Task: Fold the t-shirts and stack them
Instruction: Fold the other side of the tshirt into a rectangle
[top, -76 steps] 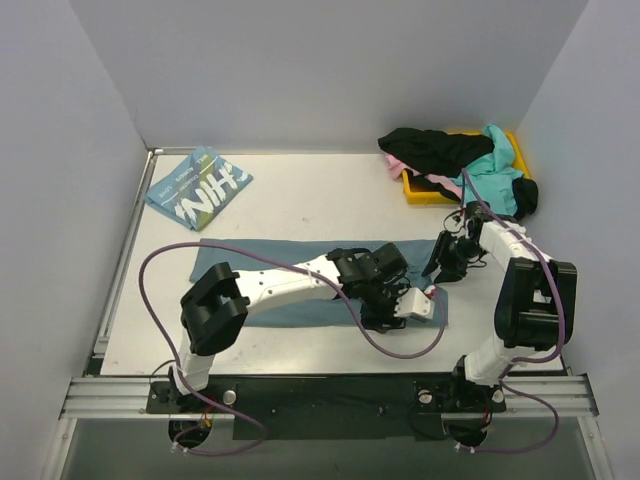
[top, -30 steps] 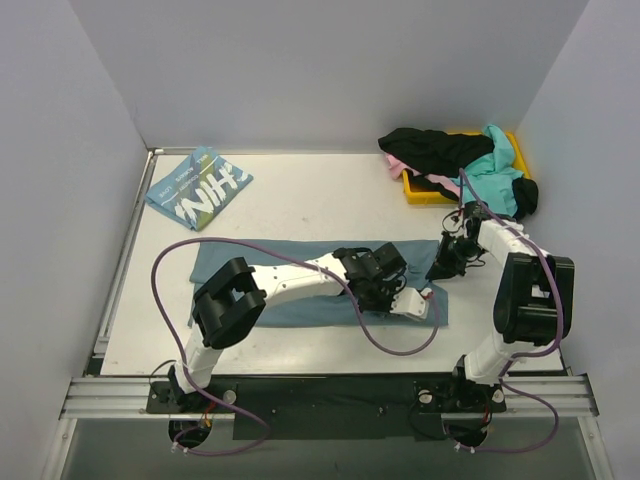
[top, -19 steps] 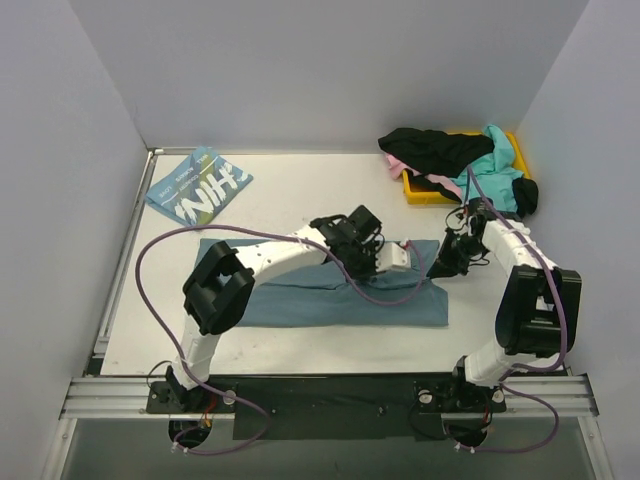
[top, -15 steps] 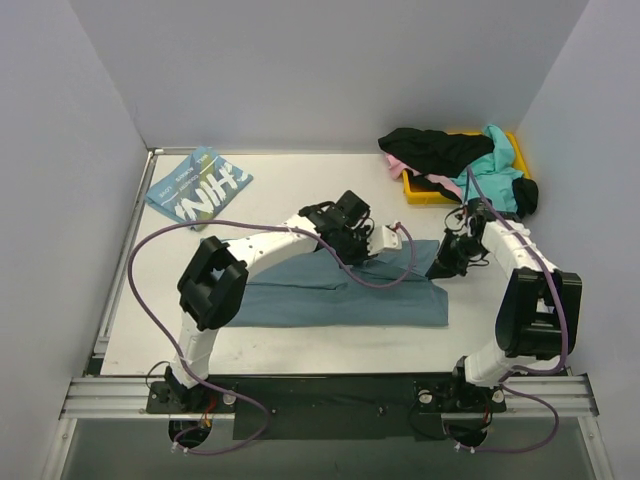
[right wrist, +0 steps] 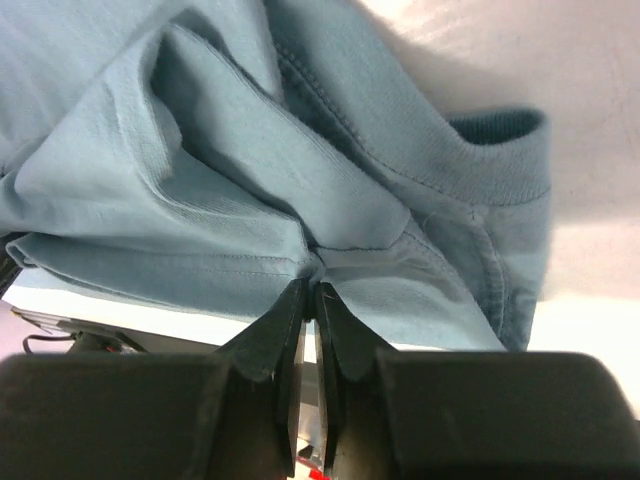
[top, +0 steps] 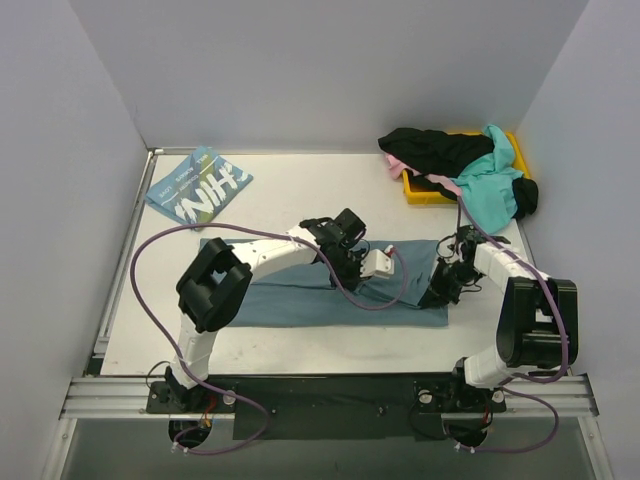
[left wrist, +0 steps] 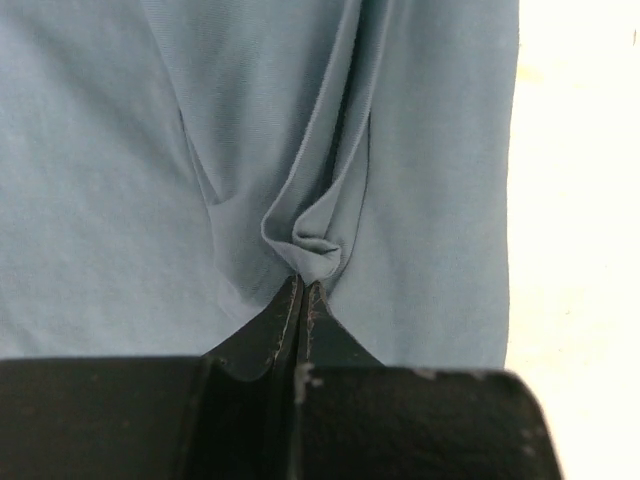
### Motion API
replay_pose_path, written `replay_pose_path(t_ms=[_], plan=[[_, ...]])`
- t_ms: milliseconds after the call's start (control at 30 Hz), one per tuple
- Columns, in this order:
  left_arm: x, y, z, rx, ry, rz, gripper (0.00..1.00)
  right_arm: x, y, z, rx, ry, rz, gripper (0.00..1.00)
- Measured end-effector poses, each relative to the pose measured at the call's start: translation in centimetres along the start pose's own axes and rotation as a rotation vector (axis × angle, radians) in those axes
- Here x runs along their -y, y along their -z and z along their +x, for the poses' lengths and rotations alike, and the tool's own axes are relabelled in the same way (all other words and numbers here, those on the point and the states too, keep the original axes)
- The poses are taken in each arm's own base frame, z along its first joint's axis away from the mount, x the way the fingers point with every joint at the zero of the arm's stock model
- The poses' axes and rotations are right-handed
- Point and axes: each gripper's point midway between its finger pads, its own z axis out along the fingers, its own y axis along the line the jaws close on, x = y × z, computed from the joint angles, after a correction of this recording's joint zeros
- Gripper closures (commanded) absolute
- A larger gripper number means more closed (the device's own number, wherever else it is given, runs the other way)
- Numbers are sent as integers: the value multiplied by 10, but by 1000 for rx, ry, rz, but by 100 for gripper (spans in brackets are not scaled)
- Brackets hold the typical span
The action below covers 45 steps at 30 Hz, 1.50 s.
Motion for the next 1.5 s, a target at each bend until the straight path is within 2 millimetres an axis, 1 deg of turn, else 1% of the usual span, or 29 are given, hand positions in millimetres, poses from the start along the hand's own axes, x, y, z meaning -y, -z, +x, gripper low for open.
replay_pose_path(t_ms=[33,67,100,167,200,233,300,367,400,433,467,500,533,567,633,667,700,767,867,933,1000,1033,1133,1200,1267,1300,1367,1433,1500], plan=[[2,0,2,-5,-6,7,80,-1,0,-2,7,-3,-3,83],[2,0,3,-7,-15,12,75,-1,0,-3,12,-6,-4,79],[3,0,3,-8,-24,18,65,-1,-1,-4,16,-9,-3,76],[6,1,4,-14,-38,36,57,-1,-1,-5,22,-12,1,75],[9,3,5,-20,-43,51,57,0,0,-6,27,-13,6,74],[12,5,5,-27,-46,65,52,1,1,-7,35,-13,13,74],[15,12,3,-36,-61,87,49,3,7,-8,63,-8,32,73],[19,21,-3,-34,-82,111,50,4,19,-13,115,8,49,74],[22,26,-6,-32,-93,125,51,1,28,-17,150,26,51,79],[26,32,-10,-25,-103,140,60,-2,35,-21,186,43,53,83],[29,38,-14,-16,-112,153,73,-6,46,-28,239,69,55,94],[31,44,-19,-2,-109,156,79,-14,58,-35,295,104,50,98],[31,49,-26,17,-89,143,84,-21,64,-38,323,138,45,100],[29,52,-34,41,-67,122,87,-32,69,-41,348,174,27,100],[19,52,-49,92,-29,65,88,-49,69,-43,359,218,-13,100],[12,50,-56,116,-10,30,89,-56,63,-44,343,232,-32,100],[5,45,-59,128,6,-5,89,-60,54,-45,315,233,-39,100],[-6,33,-54,122,40,-71,89,-58,33,-48,259,215,-18,100],[-5,5,-33,79,80,-103,88,-47,7,-49,189,186,30,100],[1,-12,-12,33,107,-99,88,-39,-3,-51,168,171,62,100],[8,-24,5,-10,118,-95,88,-31,-9,-57,166,150,88,100],[9,-28,8,-16,114,-97,88,-26,-10,-61,170,136,98,100],[5,-29,5,-13,100,-129,86,-14,-12,-72,184,97,123,100],[5,-30,5,-15,96,-134,81,-10,-13,-75,182,78,123,100],[6,-29,4,-17,94,-133,74,-9,-11,-77,181,75,117,100],[6,-28,3,-18,96,-128,69,-10,-9,-79,184,77,117,100],[9,-24,-1,-18,99,-109,67,-12,-4,-84,198,94,119,100],[12,-17,-10,-5,104,-82,66,-16,6,-89,228,112,121,100],[16,-5,-22,26,108,-56,66,-25,22,-88,280,145,110,100]])
